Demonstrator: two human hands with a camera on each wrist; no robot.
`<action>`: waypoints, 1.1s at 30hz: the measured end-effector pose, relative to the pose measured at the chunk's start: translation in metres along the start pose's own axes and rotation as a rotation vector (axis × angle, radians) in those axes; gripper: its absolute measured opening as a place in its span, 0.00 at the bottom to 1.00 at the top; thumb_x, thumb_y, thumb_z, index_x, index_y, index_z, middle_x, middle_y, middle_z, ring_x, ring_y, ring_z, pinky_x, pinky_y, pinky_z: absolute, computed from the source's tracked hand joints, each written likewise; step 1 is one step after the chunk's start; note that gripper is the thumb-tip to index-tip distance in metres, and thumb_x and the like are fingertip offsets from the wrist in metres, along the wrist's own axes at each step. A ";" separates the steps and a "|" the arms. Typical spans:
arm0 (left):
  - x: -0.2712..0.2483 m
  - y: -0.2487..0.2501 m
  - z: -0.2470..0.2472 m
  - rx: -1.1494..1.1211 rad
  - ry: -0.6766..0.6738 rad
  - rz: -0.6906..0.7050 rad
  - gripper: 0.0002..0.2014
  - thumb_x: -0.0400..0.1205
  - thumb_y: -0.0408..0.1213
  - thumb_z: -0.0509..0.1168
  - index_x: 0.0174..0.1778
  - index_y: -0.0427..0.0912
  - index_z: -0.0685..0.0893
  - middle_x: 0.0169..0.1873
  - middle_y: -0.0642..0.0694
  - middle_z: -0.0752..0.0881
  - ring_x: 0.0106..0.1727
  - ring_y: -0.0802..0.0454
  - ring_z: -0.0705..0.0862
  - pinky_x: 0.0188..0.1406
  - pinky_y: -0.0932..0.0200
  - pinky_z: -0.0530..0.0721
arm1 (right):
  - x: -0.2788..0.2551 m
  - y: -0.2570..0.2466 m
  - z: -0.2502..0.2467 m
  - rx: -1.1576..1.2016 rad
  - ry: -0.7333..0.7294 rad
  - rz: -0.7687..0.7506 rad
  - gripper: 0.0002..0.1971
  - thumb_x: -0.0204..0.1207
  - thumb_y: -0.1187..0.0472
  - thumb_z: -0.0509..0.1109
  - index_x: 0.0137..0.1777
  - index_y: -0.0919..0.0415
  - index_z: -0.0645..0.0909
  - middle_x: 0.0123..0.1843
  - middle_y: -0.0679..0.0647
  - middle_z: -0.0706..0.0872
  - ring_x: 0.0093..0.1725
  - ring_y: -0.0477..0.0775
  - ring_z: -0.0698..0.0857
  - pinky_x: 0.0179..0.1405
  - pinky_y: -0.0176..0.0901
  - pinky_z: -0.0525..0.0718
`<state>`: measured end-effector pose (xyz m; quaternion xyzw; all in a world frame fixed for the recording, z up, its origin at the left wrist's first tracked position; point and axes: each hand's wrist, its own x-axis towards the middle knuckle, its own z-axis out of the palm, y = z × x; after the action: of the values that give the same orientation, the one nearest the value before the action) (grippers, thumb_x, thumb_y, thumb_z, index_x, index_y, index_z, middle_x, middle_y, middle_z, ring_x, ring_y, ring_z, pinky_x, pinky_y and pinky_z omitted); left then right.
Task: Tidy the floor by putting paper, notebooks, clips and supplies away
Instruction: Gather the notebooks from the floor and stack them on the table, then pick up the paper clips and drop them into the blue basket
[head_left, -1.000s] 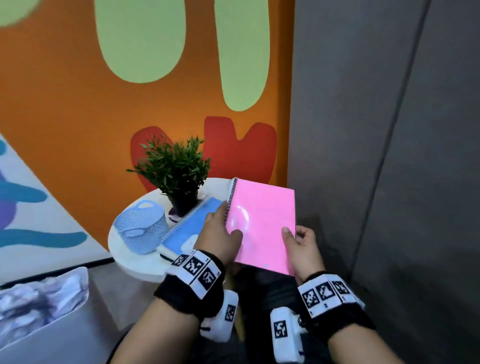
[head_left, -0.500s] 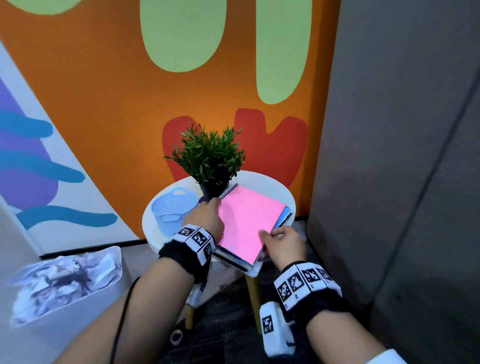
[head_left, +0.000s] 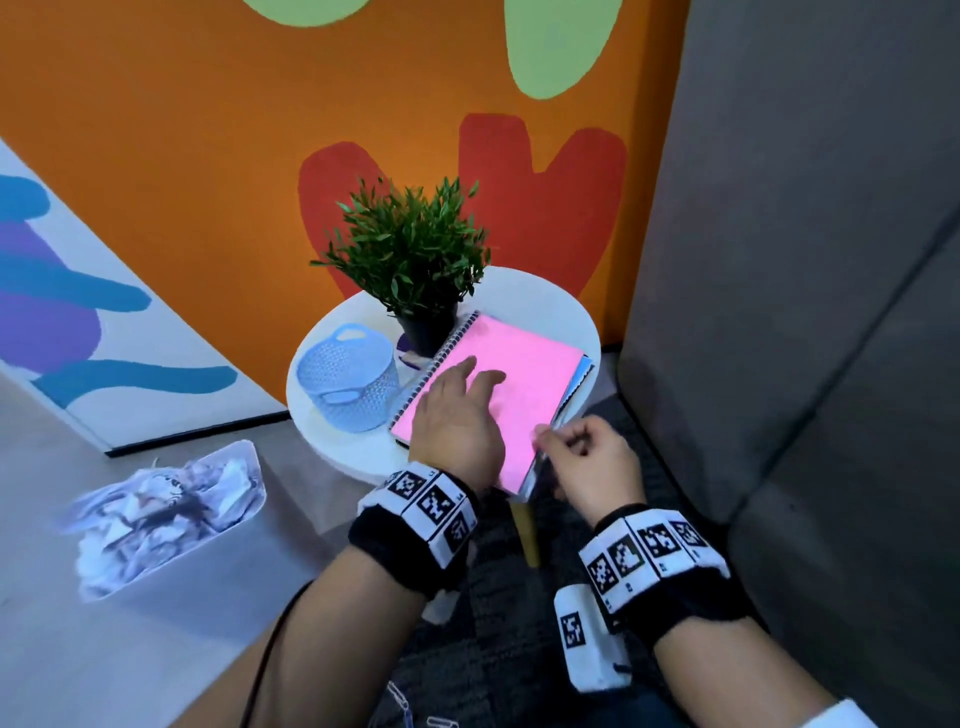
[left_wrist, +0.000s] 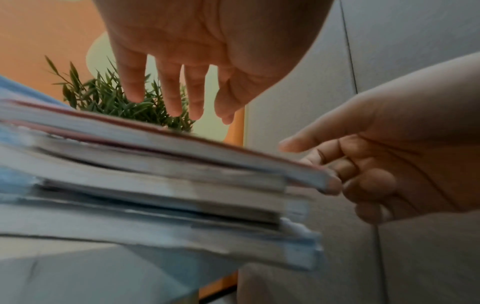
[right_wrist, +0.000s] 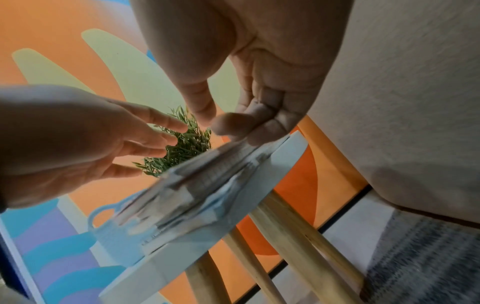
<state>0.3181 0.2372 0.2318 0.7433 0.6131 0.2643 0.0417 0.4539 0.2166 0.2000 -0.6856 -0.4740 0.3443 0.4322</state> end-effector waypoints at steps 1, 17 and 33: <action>-0.005 0.003 -0.003 -0.009 -0.003 0.025 0.24 0.72 0.30 0.54 0.63 0.41 0.83 0.69 0.35 0.78 0.69 0.35 0.77 0.67 0.36 0.76 | -0.005 -0.004 -0.004 -0.009 -0.002 0.011 0.14 0.72 0.48 0.73 0.33 0.54 0.74 0.29 0.50 0.79 0.35 0.59 0.85 0.41 0.51 0.86; -0.117 0.055 -0.121 -0.084 -0.396 -0.011 0.14 0.75 0.31 0.63 0.56 0.39 0.85 0.57 0.39 0.83 0.57 0.36 0.81 0.57 0.46 0.79 | -0.150 -0.097 -0.126 -0.196 0.003 0.224 0.10 0.74 0.55 0.71 0.36 0.56 0.75 0.30 0.48 0.78 0.32 0.49 0.77 0.35 0.35 0.70; -0.168 -0.031 -0.167 0.067 -1.011 0.105 0.18 0.80 0.36 0.58 0.66 0.50 0.77 0.68 0.48 0.74 0.68 0.46 0.72 0.67 0.55 0.74 | -0.271 -0.110 -0.065 -0.232 0.142 0.582 0.06 0.76 0.57 0.68 0.39 0.56 0.75 0.30 0.47 0.79 0.37 0.53 0.80 0.39 0.36 0.74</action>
<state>0.1982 0.0443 0.3061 0.8089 0.4863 -0.1463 0.2961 0.3877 -0.0377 0.3437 -0.8593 -0.2629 0.3485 0.2665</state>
